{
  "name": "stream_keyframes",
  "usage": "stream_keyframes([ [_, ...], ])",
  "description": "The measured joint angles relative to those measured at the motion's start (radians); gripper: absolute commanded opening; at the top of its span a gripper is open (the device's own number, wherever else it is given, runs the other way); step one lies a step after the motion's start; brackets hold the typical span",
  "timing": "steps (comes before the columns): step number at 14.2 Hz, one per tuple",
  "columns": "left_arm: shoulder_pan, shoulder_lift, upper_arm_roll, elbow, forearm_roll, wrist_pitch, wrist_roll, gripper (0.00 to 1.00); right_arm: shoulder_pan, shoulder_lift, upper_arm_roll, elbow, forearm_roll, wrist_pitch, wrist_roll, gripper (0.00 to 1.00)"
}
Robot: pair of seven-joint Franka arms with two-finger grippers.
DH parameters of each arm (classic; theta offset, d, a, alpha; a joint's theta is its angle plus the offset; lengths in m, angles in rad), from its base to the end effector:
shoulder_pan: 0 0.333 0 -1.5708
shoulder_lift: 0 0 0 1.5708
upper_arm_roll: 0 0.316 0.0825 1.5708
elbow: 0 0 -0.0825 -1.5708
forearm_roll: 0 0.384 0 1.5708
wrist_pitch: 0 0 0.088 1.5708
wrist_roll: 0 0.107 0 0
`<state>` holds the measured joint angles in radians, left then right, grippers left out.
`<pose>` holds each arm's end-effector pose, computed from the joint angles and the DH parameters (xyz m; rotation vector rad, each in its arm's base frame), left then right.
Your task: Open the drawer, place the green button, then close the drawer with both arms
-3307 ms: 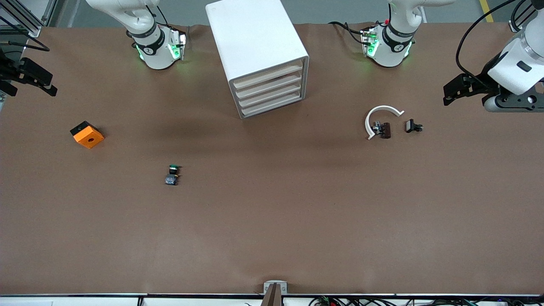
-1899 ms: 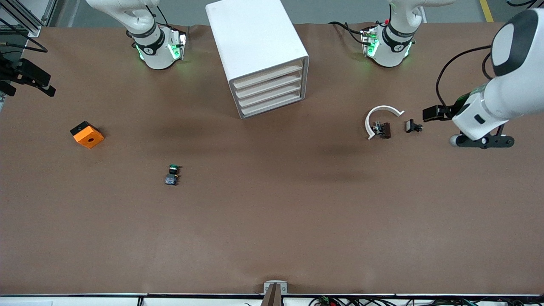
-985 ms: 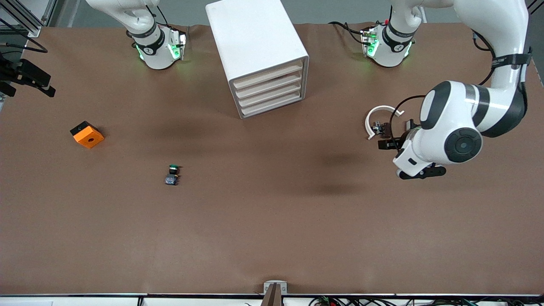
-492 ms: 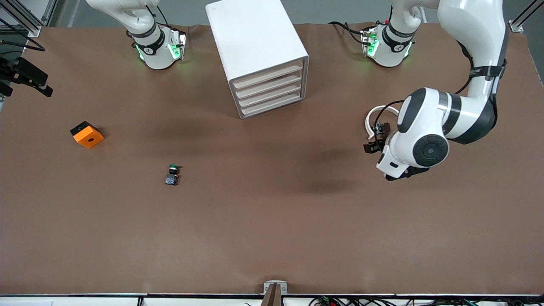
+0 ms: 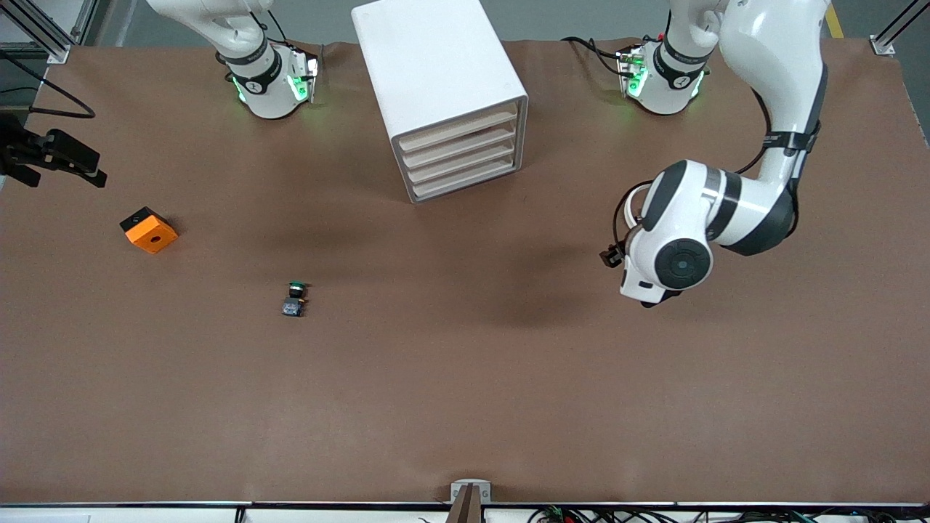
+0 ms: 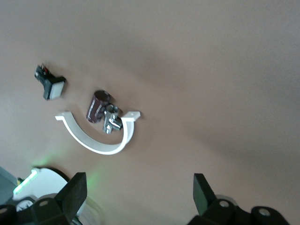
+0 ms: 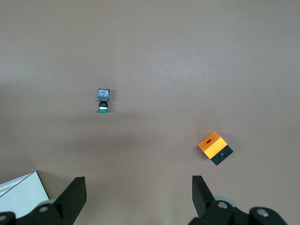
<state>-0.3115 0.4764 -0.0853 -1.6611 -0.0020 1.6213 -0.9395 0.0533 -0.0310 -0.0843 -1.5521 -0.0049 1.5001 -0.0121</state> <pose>0.5645 -0.2318 0.3039 -2.6896 -0.7480 0.6142 0.5376 -0.0180 0.6440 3.1395 -0.0300 -0.0332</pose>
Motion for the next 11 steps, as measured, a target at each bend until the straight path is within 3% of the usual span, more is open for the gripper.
stream_keyframes([
  [6, -0.049, 0.097, -0.065, 0.002, -0.009, -0.007, -0.339, 1.00, 0.000, 0.068, -0.001, 0.000, 0.000, 0.003, 0.000, 1.00],
  [11, -0.047, 0.170, -0.096, 0.026, -0.149, -0.060, -0.492, 1.00, -0.002, 0.127, -0.005, 0.004, -0.018, 0.039, 0.000, 1.00],
])
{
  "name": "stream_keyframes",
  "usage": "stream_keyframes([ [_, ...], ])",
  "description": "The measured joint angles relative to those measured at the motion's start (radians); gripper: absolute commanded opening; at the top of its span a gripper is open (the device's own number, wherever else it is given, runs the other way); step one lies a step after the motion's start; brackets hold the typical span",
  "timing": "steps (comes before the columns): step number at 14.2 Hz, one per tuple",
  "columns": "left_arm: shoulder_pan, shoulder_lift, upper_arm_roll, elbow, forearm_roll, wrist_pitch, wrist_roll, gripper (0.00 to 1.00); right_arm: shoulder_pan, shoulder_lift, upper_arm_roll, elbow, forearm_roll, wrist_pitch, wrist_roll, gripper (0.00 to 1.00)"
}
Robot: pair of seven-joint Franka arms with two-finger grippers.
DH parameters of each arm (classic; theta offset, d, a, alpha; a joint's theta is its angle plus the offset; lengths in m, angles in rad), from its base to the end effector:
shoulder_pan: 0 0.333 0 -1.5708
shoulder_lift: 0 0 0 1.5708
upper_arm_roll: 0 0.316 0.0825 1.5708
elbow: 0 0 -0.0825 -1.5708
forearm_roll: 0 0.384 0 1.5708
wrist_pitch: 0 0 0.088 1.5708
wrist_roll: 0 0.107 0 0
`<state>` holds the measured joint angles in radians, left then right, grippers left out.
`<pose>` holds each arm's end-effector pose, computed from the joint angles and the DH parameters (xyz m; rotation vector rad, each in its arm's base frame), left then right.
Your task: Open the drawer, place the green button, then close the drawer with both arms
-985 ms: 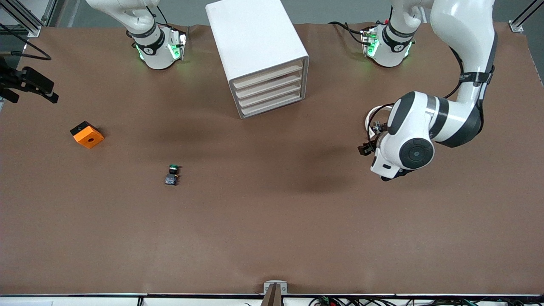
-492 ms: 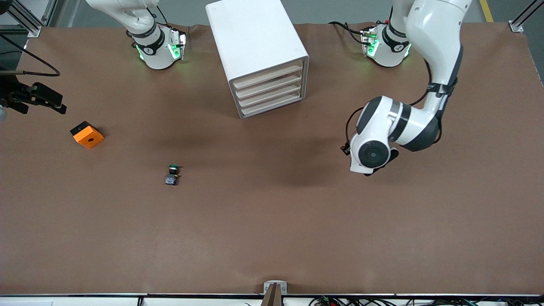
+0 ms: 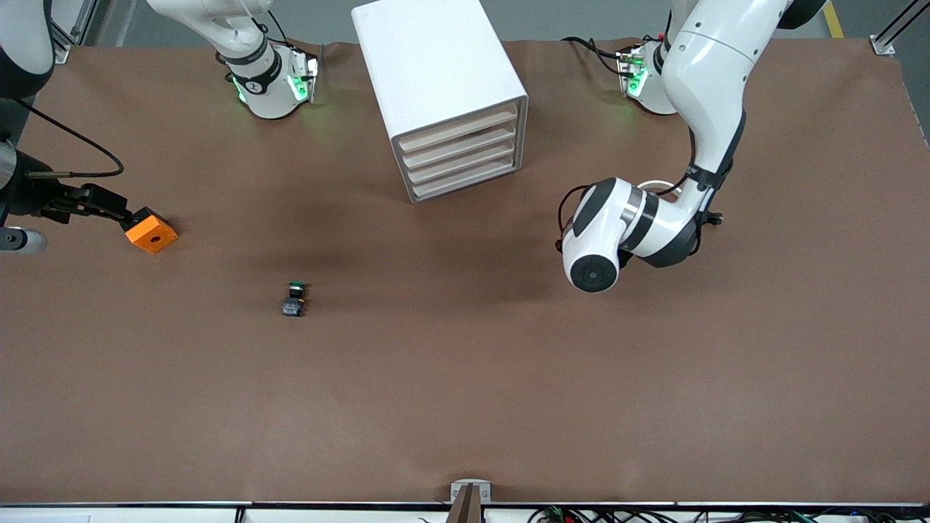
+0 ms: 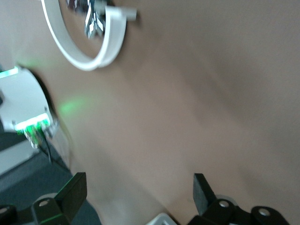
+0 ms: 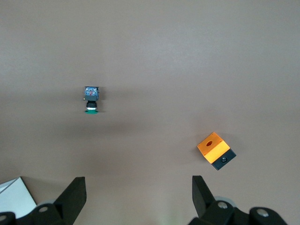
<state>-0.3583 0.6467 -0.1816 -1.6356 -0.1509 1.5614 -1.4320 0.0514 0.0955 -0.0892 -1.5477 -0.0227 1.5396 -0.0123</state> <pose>0.5099 -0.3142 0.2169 -2.2919 -1.1678 0.8251 0.5772 -0.0220 0.5789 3.1085 -0.0390 -0.1618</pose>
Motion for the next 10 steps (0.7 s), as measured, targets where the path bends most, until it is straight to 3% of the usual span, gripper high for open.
stream_keyframes([
  [7, 0.000, 0.099, -0.012, 0.061, -0.200, -0.009, -0.156, 1.00, 0.010, 0.010, 0.004, -0.007, -0.001, 0.002, 0.063, 1.00],
  [10, 0.001, 0.138, -0.012, 0.090, -0.282, -0.055, -0.236, 1.00, 0.042, 0.016, 0.008, -0.058, 0.035, 0.072, 0.147, 1.00],
])
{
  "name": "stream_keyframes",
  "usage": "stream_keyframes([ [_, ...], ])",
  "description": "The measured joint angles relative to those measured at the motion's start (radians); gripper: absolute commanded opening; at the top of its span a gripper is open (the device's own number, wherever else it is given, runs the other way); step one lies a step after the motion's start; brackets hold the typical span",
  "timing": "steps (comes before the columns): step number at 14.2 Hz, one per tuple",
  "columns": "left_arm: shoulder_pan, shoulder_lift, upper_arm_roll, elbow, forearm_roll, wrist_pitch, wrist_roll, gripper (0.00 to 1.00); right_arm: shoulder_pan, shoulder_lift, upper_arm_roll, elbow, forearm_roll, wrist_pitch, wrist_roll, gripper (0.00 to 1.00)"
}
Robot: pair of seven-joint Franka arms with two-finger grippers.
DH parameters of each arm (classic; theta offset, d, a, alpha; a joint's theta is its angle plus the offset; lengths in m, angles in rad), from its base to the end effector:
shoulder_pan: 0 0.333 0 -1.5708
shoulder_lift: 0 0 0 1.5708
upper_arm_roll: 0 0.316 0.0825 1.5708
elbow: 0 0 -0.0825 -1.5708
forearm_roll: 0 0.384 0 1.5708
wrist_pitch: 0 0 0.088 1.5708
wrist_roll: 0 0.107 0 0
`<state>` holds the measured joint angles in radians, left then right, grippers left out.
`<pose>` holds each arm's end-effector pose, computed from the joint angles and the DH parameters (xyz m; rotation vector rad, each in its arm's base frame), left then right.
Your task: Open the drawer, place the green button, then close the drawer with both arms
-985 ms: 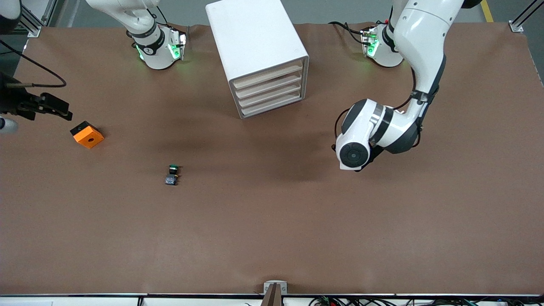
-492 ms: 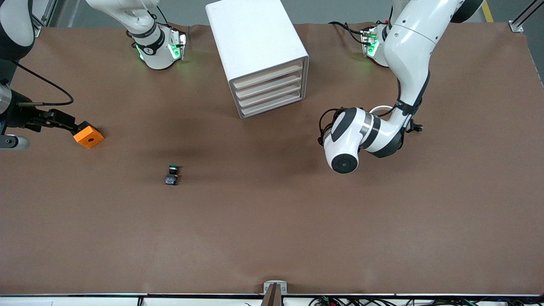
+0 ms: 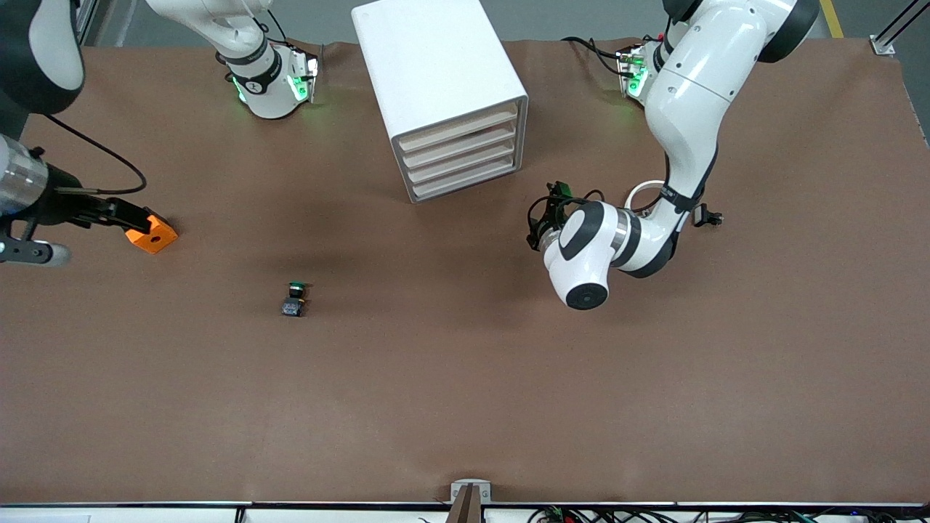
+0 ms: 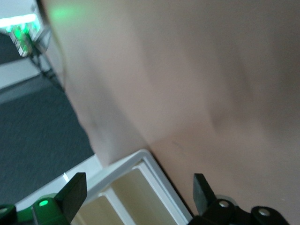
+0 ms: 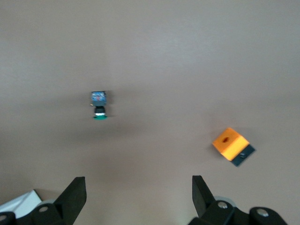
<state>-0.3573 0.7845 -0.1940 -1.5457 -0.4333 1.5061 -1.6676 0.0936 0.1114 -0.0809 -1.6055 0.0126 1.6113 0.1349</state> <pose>0.5011 -0.3492 0.1778 -1.9583 -1.4515 1.1498 0.5851 0.0110 0.5481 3.1271 -0.1931 -0.1650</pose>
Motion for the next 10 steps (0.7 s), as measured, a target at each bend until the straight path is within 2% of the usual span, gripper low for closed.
stream_keyframes([
  [2, 0.000, 0.013, 0.000, 0.007, -0.053, -0.033, -0.050, 1.00, 0.016, 0.005, 0.002, -0.084, 0.032, 0.113, 0.028, 1.00],
  [6, 0.001, 0.036, 0.000, 0.028, -0.139, -0.060, -0.153, 1.00, 0.092, 0.016, 0.005, -0.253, 0.042, 0.340, 0.132, 1.00],
  [10, 0.001, 0.078, 0.000, 0.046, -0.188, -0.062, -0.237, 1.00, 0.132, 0.036, 0.005, -0.353, 0.042, 0.491, 0.149, 1.00],
])
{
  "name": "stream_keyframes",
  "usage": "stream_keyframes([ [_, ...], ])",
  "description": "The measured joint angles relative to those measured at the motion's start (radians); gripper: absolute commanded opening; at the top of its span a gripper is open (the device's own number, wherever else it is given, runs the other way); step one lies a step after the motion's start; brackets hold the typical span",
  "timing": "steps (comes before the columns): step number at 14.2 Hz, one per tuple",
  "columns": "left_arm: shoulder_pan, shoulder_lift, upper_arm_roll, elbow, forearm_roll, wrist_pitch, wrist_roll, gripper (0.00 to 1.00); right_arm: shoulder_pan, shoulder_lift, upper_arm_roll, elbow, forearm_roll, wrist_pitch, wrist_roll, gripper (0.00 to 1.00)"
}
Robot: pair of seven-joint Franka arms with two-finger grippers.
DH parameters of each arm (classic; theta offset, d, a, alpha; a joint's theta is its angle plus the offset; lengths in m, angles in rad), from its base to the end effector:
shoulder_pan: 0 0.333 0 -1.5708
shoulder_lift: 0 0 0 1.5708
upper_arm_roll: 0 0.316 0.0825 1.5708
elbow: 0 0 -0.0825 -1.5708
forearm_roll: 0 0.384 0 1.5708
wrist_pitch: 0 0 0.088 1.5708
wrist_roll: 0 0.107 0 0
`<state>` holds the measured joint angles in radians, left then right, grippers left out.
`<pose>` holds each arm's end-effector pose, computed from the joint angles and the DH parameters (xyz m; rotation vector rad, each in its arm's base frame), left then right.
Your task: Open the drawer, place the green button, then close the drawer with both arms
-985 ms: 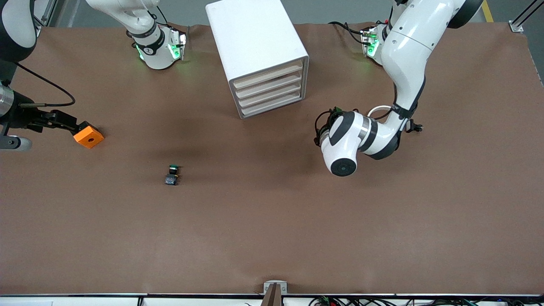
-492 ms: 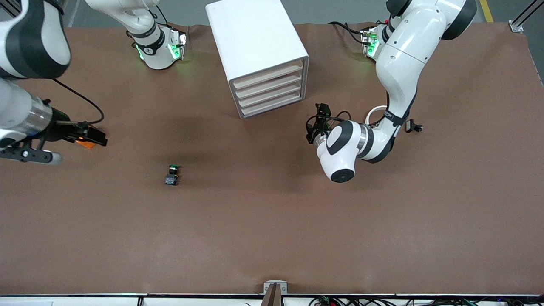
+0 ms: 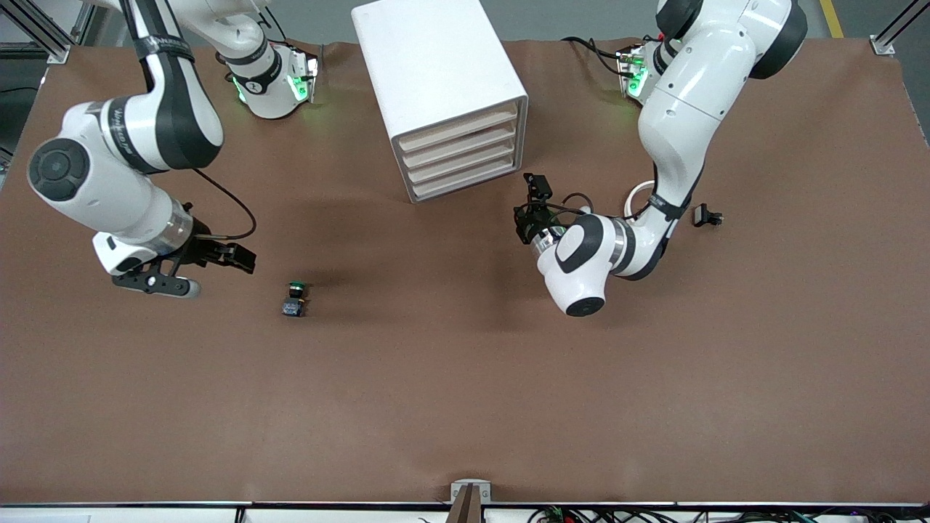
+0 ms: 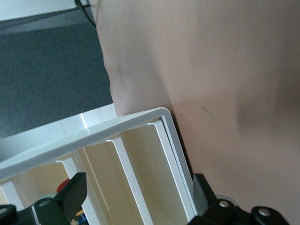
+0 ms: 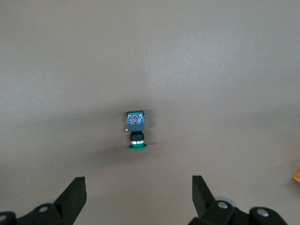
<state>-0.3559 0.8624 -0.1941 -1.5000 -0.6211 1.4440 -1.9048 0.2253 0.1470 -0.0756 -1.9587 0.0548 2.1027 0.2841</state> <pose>0.4943 -0.3663 0.1589 -1.5845 -1.6045 1.3043 0.5808 0.0915 0.4017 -3.0967 0.2505 0.0158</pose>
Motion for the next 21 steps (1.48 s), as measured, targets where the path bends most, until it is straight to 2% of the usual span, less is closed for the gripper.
stream_keyframes([
  [4, -0.004, 0.029, -0.001, 0.003, -0.055, -0.008, -0.066, 1.00, 0.014, 0.081, 0.000, -0.032, -0.001, 0.128, 0.000, 1.00],
  [10, -0.020, 0.078, -0.026, 0.005, -0.079, -0.024, -0.136, 1.00, 0.045, 0.271, 0.000, -0.043, -0.001, 0.348, 0.000, 1.00],
  [14, -0.047, 0.087, -0.028, 0.005, -0.109, -0.063, -0.166, 0.99, 0.060, 0.337, 0.000, -0.080, -0.001, 0.466, 0.000, 1.00],
  [15, -0.052, 0.087, -0.033, 0.005, -0.109, -0.073, -0.175, 0.92, 0.060, 0.348, -0.001, -0.085, -0.001, 0.477, 0.000, 1.00],
  [18, -0.063, 0.089, -0.041, 0.005, -0.109, -0.077, -0.190, 0.60, 0.060, 0.362, -0.002, -0.086, -0.001, 0.481, 0.000, 1.00],
  [20, -0.069, 0.098, -0.041, 0.005, -0.109, -0.081, -0.192, 0.48, 0.060, 0.363, -0.002, -0.088, -0.001, 0.481, 0.001, 1.00],
  [21, -0.072, 0.105, -0.041, 0.005, -0.109, -0.083, -0.192, 0.47, 0.060, 0.364, -0.002, -0.090, -0.001, 0.481, 0.002, 1.00],
])
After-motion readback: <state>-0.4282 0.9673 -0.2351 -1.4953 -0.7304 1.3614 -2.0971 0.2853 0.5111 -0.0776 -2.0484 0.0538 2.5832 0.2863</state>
